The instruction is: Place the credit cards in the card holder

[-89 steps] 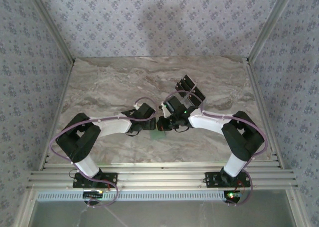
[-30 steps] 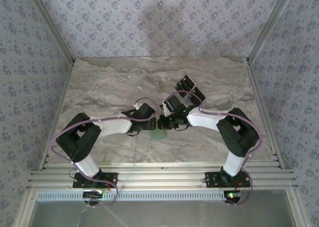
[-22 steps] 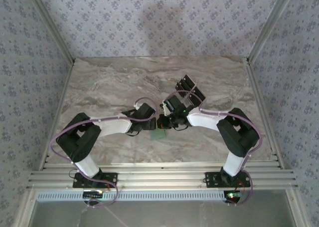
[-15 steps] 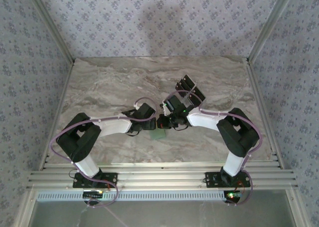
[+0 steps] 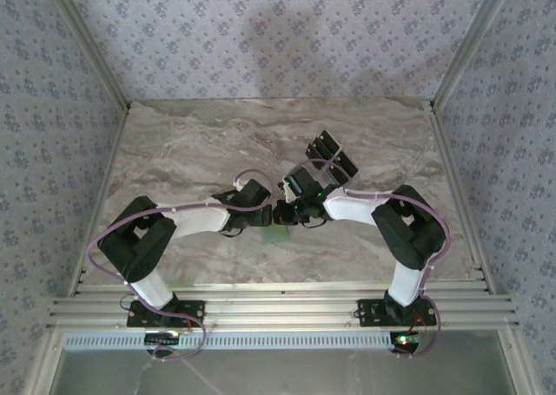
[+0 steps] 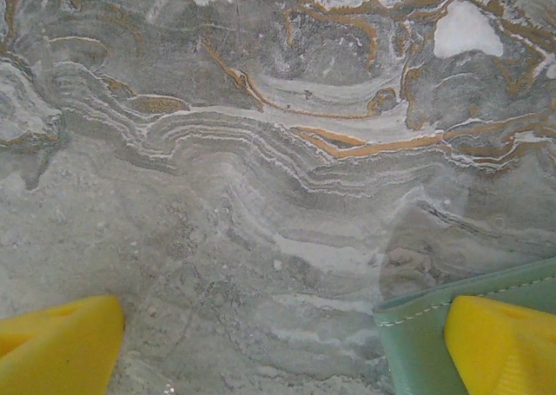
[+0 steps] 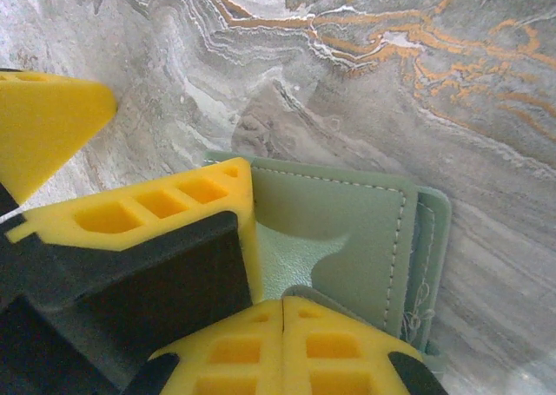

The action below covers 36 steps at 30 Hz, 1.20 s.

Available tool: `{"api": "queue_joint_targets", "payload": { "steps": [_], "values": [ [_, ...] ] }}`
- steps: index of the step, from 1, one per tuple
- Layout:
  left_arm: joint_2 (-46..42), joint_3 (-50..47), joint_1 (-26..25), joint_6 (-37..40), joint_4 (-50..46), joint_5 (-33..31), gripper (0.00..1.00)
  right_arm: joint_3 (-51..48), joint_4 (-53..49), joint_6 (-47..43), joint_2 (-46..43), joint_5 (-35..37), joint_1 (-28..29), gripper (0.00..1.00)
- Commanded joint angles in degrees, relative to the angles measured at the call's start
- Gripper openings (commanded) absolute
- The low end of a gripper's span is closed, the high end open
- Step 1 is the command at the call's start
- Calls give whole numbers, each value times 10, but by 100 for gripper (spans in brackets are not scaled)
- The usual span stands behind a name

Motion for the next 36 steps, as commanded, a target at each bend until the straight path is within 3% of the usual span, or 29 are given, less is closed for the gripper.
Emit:
{"api": "queue_joint_targets", "payload": {
  "steps": [1,15,36],
  "values": [
    [47,-26,-12,6,-45,37,97,-21,0,5,12,2,4,0],
    [52,-26,-12,6,-43,38,97,-14,-8,1,-73,8,12,0],
    [54,-26,-13,6,-40,40,97,-11,1,3,-11,7,8,0]
  ]
}}
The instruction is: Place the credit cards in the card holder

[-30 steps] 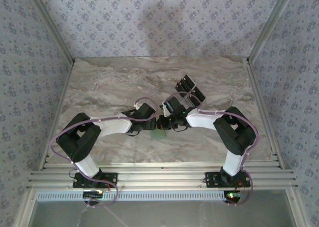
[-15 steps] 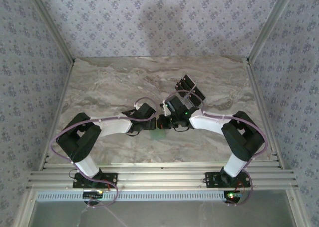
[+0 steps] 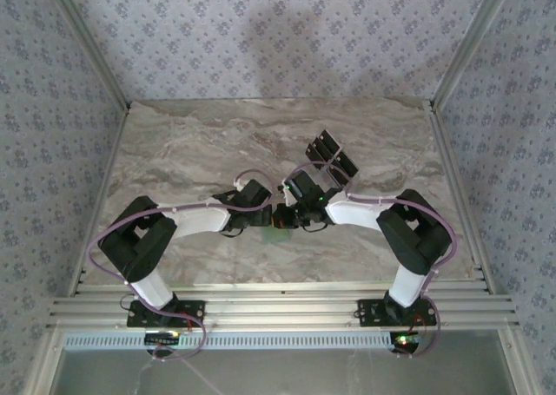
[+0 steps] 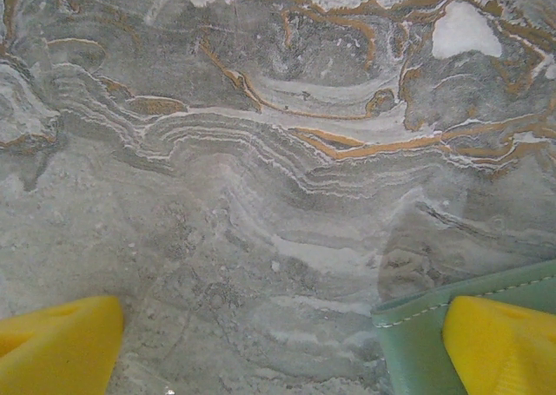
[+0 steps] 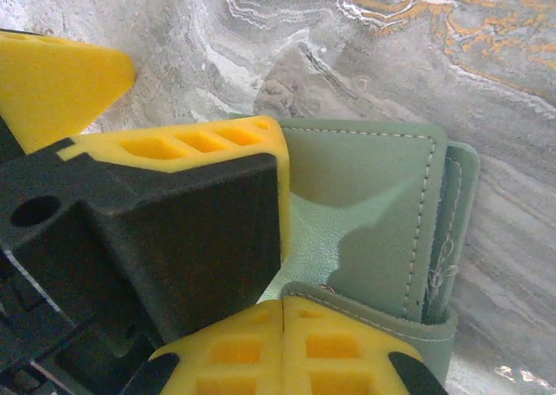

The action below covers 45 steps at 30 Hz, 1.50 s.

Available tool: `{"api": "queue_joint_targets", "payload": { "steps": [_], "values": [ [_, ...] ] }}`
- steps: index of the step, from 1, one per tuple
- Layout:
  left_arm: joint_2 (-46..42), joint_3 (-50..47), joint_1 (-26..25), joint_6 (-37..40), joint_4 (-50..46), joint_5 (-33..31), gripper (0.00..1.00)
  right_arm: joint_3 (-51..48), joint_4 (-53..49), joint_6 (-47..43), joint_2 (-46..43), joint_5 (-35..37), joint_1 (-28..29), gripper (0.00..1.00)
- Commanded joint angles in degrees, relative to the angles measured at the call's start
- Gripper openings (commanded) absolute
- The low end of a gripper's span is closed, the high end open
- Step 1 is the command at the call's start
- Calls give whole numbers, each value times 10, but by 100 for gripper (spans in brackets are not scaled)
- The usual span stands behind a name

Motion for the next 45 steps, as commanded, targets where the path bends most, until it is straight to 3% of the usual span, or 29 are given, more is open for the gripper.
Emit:
{"api": "queue_joint_targets", "payload": {
  "steps": [1,16,27,36,45],
  "values": [
    [51,-25,-11,6,-42,43,97,10,0,3,17,3,-5,0],
    [51,-26,-12,6,-42,44,97,-13,11,4,30,9,-26,0],
    [46,-26,-14,-1,-43,47,97,1,-24,3,86,-5,-31,0],
    [-6,-12,-10,0,-83,26,97,-33,-23,5,48,-15,-42,0],
    [-27,-29,-3,10,-67,43,97,-35,-17,25,30,-31,-46,0]
  ]
}}
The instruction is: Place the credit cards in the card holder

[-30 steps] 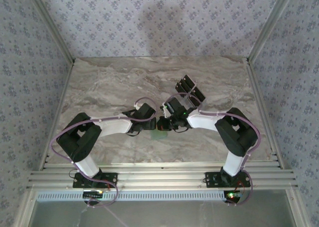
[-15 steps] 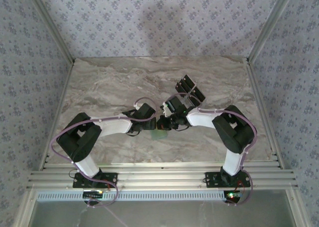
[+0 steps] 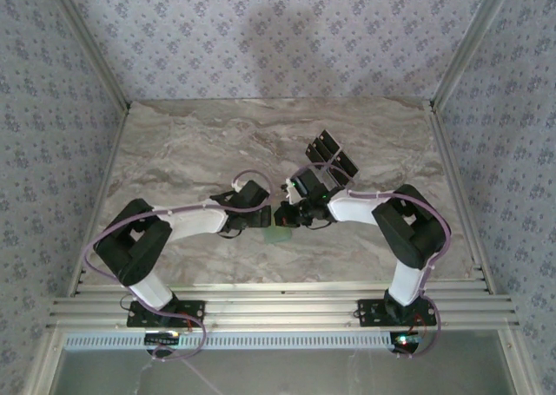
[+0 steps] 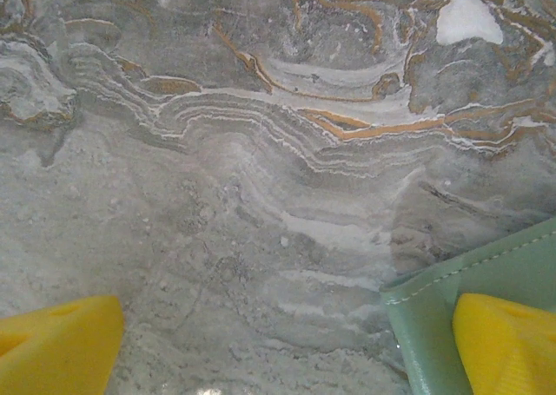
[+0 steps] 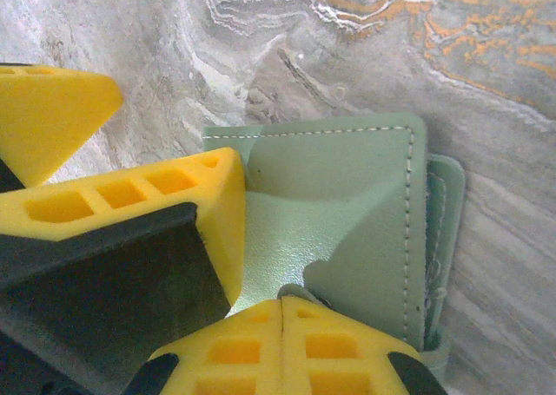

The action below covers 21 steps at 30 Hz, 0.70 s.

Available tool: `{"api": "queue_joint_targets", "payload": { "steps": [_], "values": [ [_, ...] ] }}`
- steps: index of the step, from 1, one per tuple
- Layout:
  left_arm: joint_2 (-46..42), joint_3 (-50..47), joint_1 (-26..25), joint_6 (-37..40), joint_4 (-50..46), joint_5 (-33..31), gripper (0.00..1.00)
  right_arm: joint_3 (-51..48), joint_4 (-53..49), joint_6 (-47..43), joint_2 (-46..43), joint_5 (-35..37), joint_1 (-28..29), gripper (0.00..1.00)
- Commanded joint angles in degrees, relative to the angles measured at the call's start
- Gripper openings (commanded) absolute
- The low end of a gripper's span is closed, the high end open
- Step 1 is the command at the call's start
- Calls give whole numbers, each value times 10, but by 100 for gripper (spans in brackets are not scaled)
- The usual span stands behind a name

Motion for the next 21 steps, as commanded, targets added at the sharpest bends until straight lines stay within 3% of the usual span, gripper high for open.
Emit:
{"api": "queue_joint_targets", "payload": {
  "steps": [1,15,21],
  "values": [
    [0,-20,-3,19,-49,42,97,-21,-52,16,5,31,-11,0],
    [67,-64,-10,-17,12,97,97,16,-50,16,-56,11,-29,0],
    [90,-63,-14,-20,26,107,97,35,-53,16,-42,0,-29,0]
  ]
}}
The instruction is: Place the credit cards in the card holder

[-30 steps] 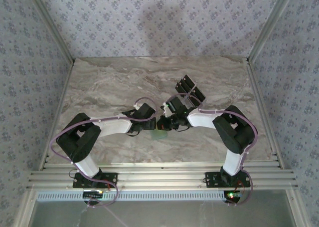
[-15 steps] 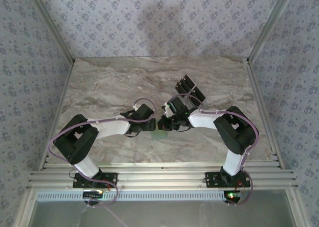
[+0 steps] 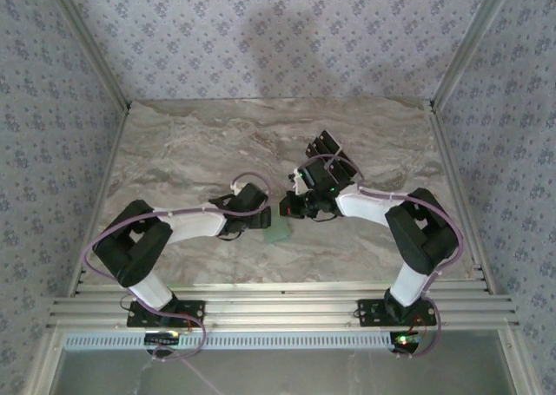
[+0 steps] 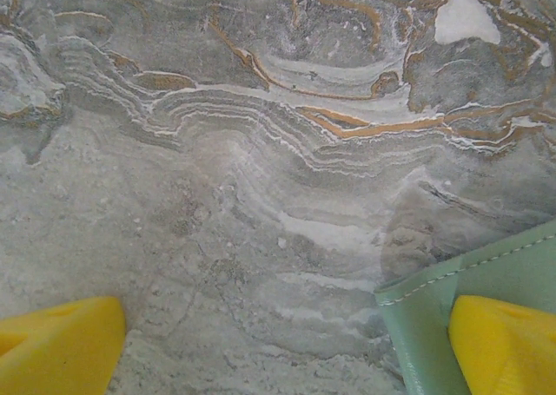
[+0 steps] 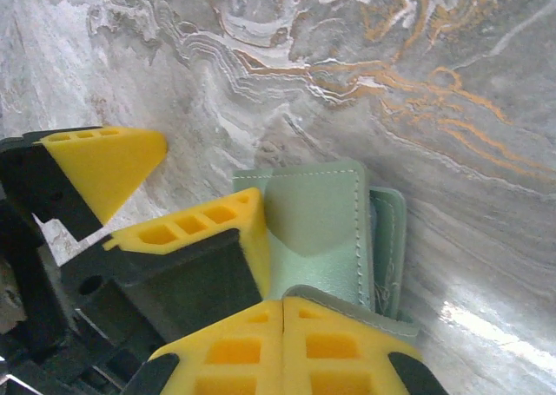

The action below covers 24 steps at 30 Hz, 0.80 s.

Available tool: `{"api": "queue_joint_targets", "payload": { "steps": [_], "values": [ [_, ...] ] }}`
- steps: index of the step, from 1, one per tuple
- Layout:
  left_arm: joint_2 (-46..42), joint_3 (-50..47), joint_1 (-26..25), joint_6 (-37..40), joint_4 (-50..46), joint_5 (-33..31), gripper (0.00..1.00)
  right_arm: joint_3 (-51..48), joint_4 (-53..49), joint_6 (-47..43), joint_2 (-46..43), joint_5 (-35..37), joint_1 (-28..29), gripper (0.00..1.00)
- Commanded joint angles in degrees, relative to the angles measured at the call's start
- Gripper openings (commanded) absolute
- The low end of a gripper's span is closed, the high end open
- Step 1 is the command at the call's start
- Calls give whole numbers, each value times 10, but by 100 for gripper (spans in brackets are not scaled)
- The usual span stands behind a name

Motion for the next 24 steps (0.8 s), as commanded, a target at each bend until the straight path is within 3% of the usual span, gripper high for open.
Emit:
{"api": "queue_joint_targets", "payload": {
  "steps": [1,24],
  "values": [
    [79,-36,-13,-14,-22,105,97,17,-15,3,5,-4,0,0],
    [77,-54,-19,-22,-8,110,97,19,-7,8,47,-7,25,0]
  ]
}}
